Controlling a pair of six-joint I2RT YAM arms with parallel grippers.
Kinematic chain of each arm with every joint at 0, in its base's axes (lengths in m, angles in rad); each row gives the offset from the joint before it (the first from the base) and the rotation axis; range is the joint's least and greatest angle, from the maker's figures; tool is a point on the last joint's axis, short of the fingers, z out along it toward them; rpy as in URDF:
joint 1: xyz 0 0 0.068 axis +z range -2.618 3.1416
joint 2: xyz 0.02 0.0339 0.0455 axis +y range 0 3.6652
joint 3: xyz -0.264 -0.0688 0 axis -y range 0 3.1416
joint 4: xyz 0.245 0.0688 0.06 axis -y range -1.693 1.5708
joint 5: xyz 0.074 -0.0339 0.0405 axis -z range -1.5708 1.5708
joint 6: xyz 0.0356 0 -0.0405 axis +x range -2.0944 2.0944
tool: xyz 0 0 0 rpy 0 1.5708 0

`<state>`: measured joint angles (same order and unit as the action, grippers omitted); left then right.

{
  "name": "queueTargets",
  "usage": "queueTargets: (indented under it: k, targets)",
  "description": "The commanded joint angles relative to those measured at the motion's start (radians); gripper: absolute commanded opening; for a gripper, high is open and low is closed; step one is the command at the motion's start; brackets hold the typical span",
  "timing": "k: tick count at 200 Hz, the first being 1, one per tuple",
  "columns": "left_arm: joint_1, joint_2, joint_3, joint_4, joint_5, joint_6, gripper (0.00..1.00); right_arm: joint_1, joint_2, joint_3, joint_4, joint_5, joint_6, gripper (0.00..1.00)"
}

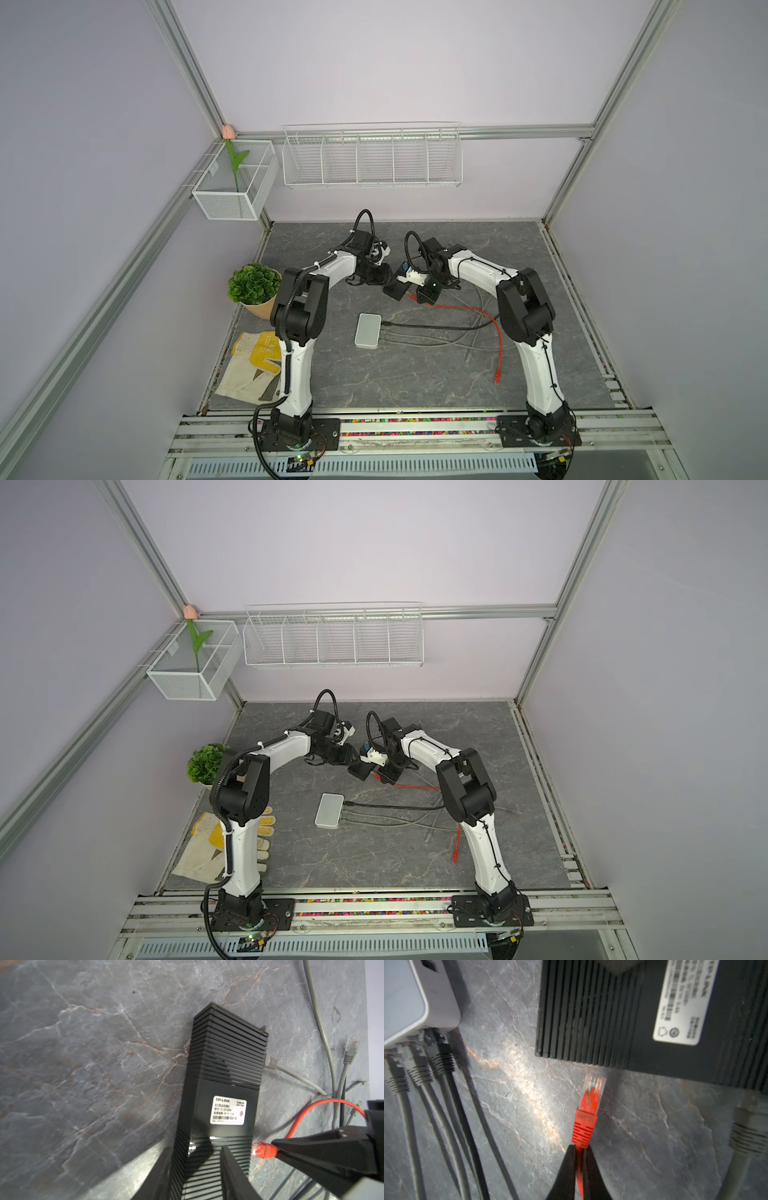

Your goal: Insert the plug into the switch port

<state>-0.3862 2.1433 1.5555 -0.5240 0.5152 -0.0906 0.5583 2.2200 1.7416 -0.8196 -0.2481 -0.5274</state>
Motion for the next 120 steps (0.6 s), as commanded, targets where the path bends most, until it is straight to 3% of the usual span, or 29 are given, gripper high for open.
queueTargets:
  k: [1,120]
  targets:
    - [0.005,0.032,0.036,-0.003,0.029,0.006,0.37,0.003,0.024,0.035,-0.032,0.000,-0.008,0.11]
    - [0.005,0.059,0.048,-0.004,0.036,0.009,0.33,0.032,0.058,0.061,-0.044,0.003,-0.006,0.10]
